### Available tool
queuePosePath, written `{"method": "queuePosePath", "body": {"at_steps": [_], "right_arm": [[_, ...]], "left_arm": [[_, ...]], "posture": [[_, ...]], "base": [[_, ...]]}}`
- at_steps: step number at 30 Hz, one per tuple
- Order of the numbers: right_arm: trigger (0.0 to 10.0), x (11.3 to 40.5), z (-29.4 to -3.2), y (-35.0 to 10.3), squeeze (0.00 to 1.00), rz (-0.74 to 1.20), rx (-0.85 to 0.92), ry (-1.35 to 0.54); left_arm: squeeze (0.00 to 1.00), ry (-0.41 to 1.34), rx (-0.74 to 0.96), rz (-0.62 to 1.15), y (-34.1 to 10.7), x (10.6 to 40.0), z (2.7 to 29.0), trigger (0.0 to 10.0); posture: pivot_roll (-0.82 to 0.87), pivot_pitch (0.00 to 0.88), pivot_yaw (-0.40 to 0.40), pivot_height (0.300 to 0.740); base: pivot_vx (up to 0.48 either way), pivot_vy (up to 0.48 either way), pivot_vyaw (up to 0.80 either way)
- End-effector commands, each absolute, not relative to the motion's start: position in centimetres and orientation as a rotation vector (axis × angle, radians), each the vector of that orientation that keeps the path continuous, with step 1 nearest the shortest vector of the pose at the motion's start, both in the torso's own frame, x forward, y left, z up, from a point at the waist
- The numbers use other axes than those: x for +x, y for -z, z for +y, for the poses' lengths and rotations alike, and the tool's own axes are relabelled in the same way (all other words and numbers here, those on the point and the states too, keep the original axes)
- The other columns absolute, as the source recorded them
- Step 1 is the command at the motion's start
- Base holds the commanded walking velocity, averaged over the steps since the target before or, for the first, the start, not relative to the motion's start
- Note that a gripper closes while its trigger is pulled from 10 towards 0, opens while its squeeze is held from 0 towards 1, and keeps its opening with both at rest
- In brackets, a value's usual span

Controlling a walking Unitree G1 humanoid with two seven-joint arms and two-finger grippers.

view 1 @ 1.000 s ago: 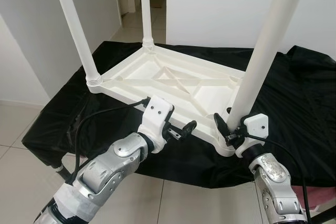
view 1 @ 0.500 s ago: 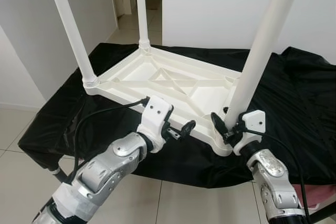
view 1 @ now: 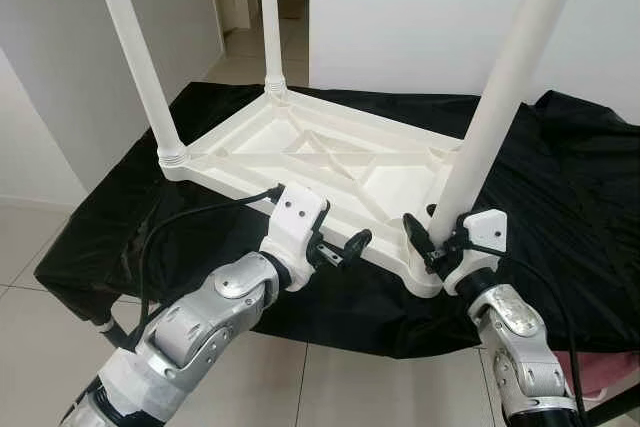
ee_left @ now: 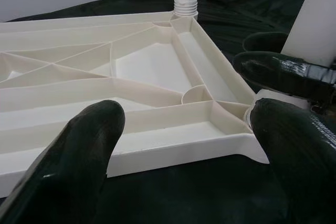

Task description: Building children table

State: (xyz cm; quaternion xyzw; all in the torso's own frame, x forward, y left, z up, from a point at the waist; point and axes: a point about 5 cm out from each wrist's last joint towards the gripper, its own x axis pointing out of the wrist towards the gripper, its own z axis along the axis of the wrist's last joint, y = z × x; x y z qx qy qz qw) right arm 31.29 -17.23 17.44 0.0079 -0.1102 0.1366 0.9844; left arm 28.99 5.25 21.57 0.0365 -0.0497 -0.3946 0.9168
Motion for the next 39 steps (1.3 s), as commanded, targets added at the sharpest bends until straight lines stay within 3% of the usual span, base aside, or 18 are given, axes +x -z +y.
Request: {"method": "queuePosePath", "body": {"at_steps": [1, 17, 26, 31, 38, 39], "right_arm": [[10.0, 31.0, -17.6, -13.2, 0.0, -0.013, 0.136, -0.204], [10.0, 31.0, -16.7, -13.7, 0.0, -0.071, 0.086, -0.164], [10.0, 30.8, -15.2, -14.6, 0.0, -0.1, 0.186, 0.131], [10.0, 30.2, -14.5, -15.2, 0.0, -0.151, 0.118, 0.266], [10.0, 30.4, -13.5, -15.6, 0.0, -0.168, 0.189, 0.256], [10.0, 30.3, -13.5, -15.8, 0.91, -0.187, 0.202, 0.237]], "left_arm": [[0.0, 1.044, 0.112, -0.095, -21.5, 27.8, 4.4, 10.0], [0.0, 1.033, 0.109, -0.099, -21.6, 27.9, 4.5, 10.0], [0.0, 1.026, 0.104, -0.111, -21.7, 27.9, 4.5, 10.0], [0.0, 1.02, 0.098, -0.116, -21.7, 28.0, 4.3, 10.0], [0.0, 1.007, 0.083, -0.127, -21.7, 28.1, 4.0, 10.0], [0.0, 1.003, 0.082, -0.13, -21.7, 28.2, 4.0, 10.0]], "posture": [[0.05, 0.154, 0.039, 0.74], [0.05, 0.16, 0.03, 0.74], [0.05, 0.159, 0.014, 0.74], [0.04, 0.158, 0.0, 0.74], [0.03, 0.152, -0.021, 0.74], [0.04, 0.152, -0.024, 0.74]], "base": [[0.0, 0.0, 0.0], [0.0, 0.0, 0.0], [0.0, 0.0, 0.0], [0.0, 0.0, 0.0], [0.0, 0.0, 0.0], [0.0, 0.0, 0.0]]}}
